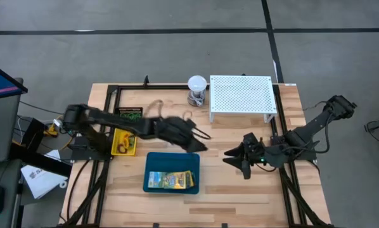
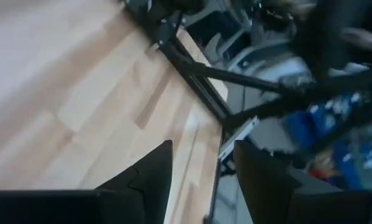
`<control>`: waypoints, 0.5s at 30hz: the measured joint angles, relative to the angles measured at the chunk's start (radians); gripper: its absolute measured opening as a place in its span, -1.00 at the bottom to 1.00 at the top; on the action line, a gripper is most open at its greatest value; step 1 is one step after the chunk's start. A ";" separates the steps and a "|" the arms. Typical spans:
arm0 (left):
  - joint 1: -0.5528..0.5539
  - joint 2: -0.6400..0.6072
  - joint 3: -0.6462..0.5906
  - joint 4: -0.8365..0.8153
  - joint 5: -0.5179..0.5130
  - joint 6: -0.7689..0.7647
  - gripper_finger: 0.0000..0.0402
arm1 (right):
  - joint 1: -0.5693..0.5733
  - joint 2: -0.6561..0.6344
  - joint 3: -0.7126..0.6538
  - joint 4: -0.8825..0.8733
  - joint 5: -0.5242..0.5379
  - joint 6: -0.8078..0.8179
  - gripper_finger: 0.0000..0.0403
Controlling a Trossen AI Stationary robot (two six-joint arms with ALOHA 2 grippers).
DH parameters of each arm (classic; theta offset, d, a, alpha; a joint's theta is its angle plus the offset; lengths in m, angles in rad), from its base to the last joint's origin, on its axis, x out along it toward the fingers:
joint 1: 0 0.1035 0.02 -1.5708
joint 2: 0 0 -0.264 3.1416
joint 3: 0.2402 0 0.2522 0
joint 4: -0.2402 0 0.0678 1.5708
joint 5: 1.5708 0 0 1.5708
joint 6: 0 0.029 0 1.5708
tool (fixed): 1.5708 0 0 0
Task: Pick & Place Office Desk Supplies
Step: Put the blue bin on the shelf
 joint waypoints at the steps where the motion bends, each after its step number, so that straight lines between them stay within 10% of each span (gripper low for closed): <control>1: 0.009 -0.047 -0.001 -0.042 0.015 0.040 -0.18 | -0.001 0.000 0.000 -0.003 0.001 -0.007 -0.13; 8: -0.016 -0.350 0.000 -0.220 -0.012 0.224 -0.20 | -0.116 0.054 0.000 -0.032 -0.069 -0.044 -0.13; 15: -0.214 -0.533 0.000 -0.483 -0.271 0.244 -0.20 | -0.262 0.174 0.000 0.113 -0.311 -0.236 -0.13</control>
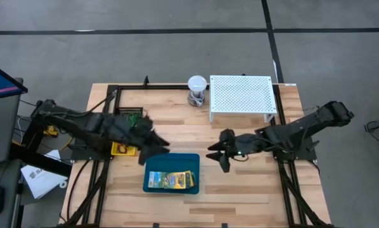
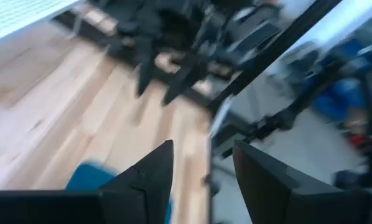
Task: Pick & Place Office Desk Supplies
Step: Put the blue bin on the shelf
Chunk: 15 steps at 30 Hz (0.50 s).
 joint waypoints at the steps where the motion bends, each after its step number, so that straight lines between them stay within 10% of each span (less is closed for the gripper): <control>1: -0.033 -0.012 -0.001 -0.047 -0.048 -0.005 -0.20 | -0.016 0.022 0.010 0.009 -0.027 -0.021 -0.13; 8: -0.210 -0.023 -0.002 -0.220 -0.331 -0.112 -0.20 | -0.094 0.223 0.200 -0.080 -0.157 -0.267 -0.13; 15: -0.276 -0.017 -0.002 -0.321 -0.376 -0.221 -0.21 | -0.162 0.437 0.380 -0.172 -0.224 -0.451 -0.13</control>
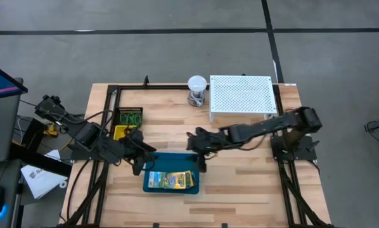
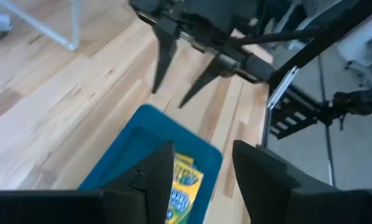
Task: Pick & Place Office Desk Supplies
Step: Put the blue bin on the shelf
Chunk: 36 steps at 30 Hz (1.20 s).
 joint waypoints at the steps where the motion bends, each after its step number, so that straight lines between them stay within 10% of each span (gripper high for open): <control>1: -0.009 0.001 0.000 -0.017 -0.011 -0.015 -0.21 | -0.009 0.028 0.013 0.000 0.000 -0.015 -0.13; 27: -0.127 0.000 -0.174 0.032 -0.052 -0.253 -0.21 | -0.093 0.482 0.239 -0.039 -0.079 -0.095 -0.14; 36: -0.127 0.000 -0.174 0.082 -0.057 -0.252 -0.21 | -0.085 0.537 0.315 -0.110 -0.089 -0.071 -0.93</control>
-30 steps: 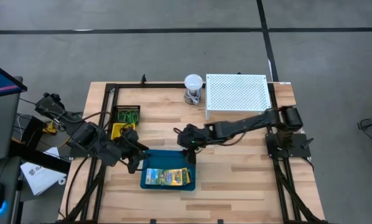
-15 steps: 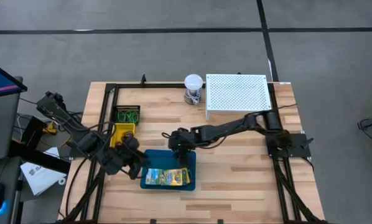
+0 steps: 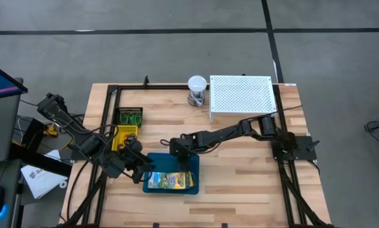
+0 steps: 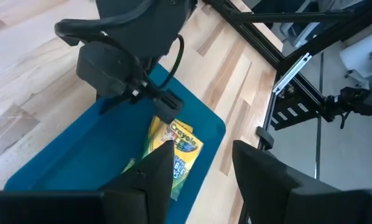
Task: Pick & Place Office Desk Supplies
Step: Put the blue bin on the shelf
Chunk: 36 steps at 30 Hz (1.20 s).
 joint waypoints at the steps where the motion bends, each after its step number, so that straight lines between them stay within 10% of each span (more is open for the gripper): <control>1: 0.000 0.000 0.000 0.002 0.001 0.000 -0.21 | 0.000 0.002 0.011 -0.009 0.009 0.006 -0.94; 16: -0.001 0.000 0.000 0.023 0.003 0.006 -0.21 | -0.011 -0.084 0.306 -0.358 0.053 0.071 -0.99; 36: -0.129 -0.002 0.000 0.457 -0.118 0.225 -0.25 | -0.044 -0.147 0.312 -0.518 -0.118 0.108 -1.00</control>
